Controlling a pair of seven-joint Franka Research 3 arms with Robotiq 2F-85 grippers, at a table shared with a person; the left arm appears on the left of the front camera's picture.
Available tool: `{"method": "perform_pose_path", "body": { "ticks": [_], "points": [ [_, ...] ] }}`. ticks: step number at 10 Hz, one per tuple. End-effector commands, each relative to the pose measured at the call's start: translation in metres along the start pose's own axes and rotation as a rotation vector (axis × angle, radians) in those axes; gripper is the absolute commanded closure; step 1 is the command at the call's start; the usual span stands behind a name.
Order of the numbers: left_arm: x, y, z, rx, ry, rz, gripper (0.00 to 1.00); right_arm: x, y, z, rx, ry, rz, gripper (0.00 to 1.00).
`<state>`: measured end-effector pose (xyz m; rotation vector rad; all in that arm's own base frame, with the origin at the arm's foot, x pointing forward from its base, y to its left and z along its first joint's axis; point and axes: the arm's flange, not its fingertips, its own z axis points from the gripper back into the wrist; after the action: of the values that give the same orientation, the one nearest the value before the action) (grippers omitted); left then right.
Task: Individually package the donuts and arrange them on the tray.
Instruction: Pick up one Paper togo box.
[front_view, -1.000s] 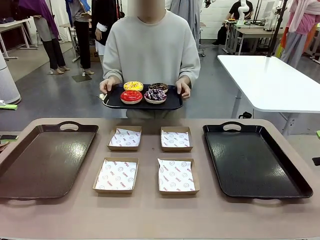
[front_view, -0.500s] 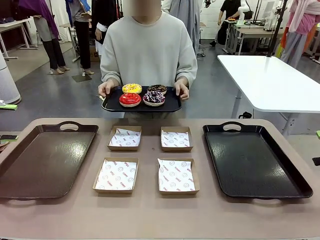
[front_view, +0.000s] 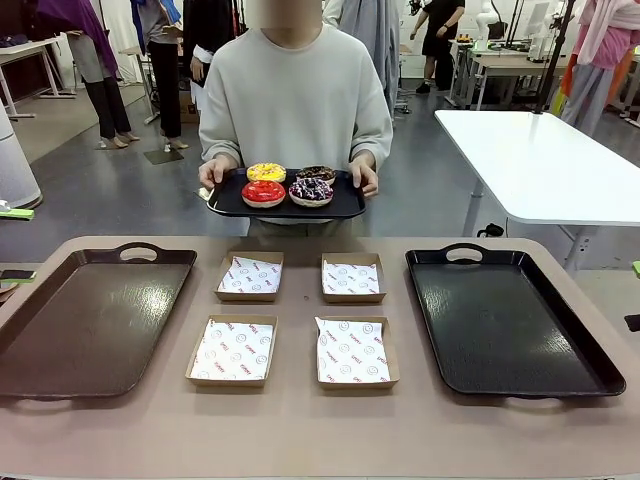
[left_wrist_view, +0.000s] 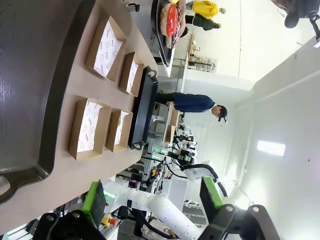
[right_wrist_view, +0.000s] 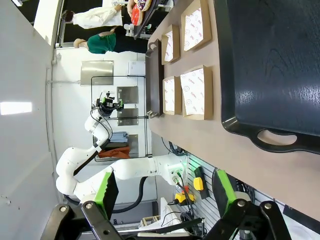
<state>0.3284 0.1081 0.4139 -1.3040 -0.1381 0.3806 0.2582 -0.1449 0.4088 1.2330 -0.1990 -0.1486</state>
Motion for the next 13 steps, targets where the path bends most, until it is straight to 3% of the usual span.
{"method": "perform_pose_path", "body": {
  "ticks": [1,3,4,6,8,10,13],
  "points": [
    [0.0,-0.002,0.001,-0.019,-0.002,0.003,0.0,0.0,0.0,0.0,0.007,0.001,0.002,0.0],
    [0.0,-0.002,0.001,-0.019,-0.002,0.003,0.0,0.0,0.0,0.0,0.0,0.0,0.0,0.0],
    [0.0,-0.002,0.001,-0.019,-0.002,0.003,0.0,0.015,0.018,-0.022,-0.058,-0.05,-0.028,0.0],
    [0.0,-0.002,0.001,-0.019,-0.002,0.003,0.0,0.036,0.061,-0.076,-0.209,0.052,-0.042,0.0],
    [0.0,-0.002,0.001,-0.019,-0.002,0.003,0.0,0.054,0.099,-0.135,-0.326,0.263,-0.043,0.0],
    [0.0,-0.002,0.001,-0.019,-0.002,0.003,0.0,0.064,0.114,-0.196,-0.519,0.384,-0.087,0.0],
    [0.0,-0.002,0.001,-0.019,-0.002,0.003,0.0,0.056,0.108,-0.282,-0.827,0.413,-0.082,0.0]
  ]
}}
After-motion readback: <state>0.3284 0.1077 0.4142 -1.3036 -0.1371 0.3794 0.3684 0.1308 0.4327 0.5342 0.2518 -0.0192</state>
